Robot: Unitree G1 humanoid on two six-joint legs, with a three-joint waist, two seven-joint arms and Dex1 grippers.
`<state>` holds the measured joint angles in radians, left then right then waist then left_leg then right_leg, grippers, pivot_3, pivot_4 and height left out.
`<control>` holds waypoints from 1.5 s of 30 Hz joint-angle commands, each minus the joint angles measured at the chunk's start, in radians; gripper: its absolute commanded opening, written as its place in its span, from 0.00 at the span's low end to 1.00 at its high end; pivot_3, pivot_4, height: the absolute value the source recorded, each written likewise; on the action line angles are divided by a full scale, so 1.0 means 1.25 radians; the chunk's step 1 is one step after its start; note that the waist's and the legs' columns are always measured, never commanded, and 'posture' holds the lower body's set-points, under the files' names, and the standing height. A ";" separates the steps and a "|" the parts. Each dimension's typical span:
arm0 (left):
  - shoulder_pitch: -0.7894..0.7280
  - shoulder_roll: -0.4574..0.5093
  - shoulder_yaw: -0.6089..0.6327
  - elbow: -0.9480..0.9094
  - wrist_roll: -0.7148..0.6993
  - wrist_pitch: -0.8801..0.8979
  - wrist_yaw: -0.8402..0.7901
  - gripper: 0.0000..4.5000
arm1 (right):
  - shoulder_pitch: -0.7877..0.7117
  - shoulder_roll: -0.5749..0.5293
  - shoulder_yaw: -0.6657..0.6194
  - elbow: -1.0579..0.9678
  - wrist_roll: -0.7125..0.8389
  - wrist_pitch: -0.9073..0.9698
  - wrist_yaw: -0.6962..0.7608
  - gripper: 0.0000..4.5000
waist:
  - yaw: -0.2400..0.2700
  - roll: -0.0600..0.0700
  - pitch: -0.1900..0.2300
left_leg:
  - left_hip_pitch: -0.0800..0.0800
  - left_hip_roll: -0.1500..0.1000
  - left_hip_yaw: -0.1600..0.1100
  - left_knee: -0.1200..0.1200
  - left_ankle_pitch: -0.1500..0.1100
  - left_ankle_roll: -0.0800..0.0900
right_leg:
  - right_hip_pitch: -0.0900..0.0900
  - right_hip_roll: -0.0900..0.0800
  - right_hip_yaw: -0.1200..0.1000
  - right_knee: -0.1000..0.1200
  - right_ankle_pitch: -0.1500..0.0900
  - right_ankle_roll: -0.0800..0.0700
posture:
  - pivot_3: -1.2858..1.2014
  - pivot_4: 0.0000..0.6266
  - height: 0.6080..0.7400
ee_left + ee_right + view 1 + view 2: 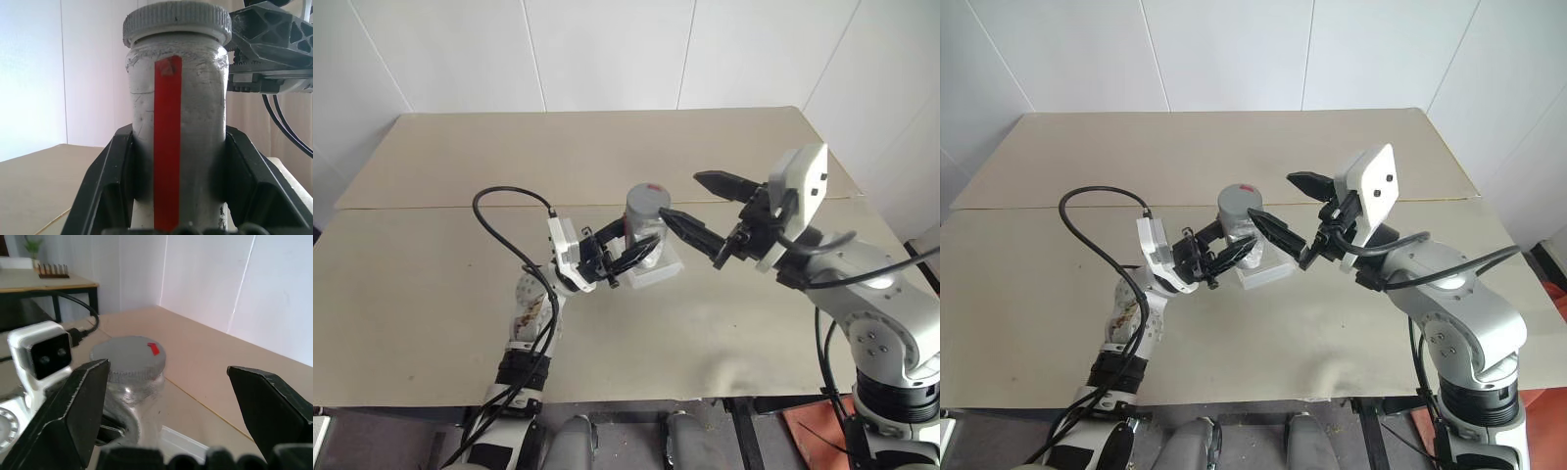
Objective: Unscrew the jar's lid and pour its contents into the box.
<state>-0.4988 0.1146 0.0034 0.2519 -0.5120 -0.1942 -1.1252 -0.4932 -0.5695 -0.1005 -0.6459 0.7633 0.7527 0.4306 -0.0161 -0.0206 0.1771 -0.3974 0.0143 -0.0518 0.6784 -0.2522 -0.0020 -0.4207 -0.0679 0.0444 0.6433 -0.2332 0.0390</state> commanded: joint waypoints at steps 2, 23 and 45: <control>-0.010 -0.005 0.000 -0.009 -0.004 -0.016 -0.006 0.47 | -0.052 0.026 0.009 -0.028 0.030 -0.009 -0.006 1.00 | -0.002 0.000 0.000 | 0.000 0.000 0.000 0.000 0.000 0.000 | 0.000 0.000 0.000 0.000 0.000 0.000 | 0.52 0.24 1.00; 0.008 -0.016 -0.005 -0.031 -0.005 -0.020 -0.002 0.47 | -0.105 0.074 0.086 0.079 -0.115 -0.042 0.032 1.00 | 0.001 0.000 0.000 | 0.000 0.000 0.000 0.000 0.000 0.000 | 0.000 0.000 0.000 0.000 0.000 0.000 | 0.52 0.24 1.00; -0.008 -0.013 0.007 -0.012 -0.017 -0.011 -0.010 0.47 | -0.014 0.017 -0.004 -0.008 -0.053 0.006 0.014 1.00 | 0.000 0.000 0.000 | 0.000 0.000 0.000 0.000 0.000 0.000 | 0.000 0.000 0.000 0.000 0.000 0.000 | 0.52 0.24 1.00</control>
<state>-0.4915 0.0994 0.0025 0.2522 -0.5127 -0.2003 -1.1306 -0.5103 -0.5384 -0.0620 -0.6217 0.6886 0.7598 0.4662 -0.0157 -0.0206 0.1771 -0.3974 0.0142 -0.0518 0.6784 -0.2519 -0.0015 -0.4208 -0.0682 0.0444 0.6435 -0.2330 0.0388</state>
